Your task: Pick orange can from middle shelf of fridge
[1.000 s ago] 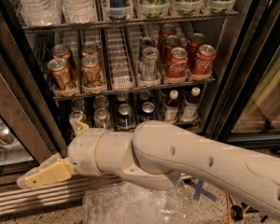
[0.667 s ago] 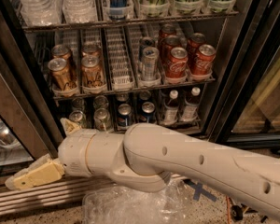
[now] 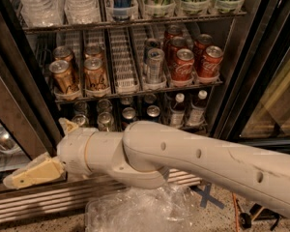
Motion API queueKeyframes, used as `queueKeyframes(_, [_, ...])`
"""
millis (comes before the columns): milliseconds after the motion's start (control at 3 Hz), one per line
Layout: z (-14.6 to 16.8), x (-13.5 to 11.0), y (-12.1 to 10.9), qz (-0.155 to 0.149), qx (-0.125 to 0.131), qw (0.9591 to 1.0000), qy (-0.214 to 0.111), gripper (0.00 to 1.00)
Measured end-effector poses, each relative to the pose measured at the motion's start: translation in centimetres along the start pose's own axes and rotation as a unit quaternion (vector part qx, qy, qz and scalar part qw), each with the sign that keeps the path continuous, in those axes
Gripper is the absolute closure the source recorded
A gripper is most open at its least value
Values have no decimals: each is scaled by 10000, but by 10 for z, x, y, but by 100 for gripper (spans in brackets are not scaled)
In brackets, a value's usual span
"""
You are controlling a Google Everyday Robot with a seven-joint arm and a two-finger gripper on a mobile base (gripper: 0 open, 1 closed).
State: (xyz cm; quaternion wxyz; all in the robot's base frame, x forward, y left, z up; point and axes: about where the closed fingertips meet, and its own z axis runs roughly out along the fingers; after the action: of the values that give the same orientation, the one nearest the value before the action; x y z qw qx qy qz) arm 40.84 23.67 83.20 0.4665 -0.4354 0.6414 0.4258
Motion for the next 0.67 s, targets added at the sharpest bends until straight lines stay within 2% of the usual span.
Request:
queueKeyframes(333, [20,-11,-26,7,160,9999,42,0])
queueKeyframes(667, [37,-14,-46,190,647,9973,303,0])
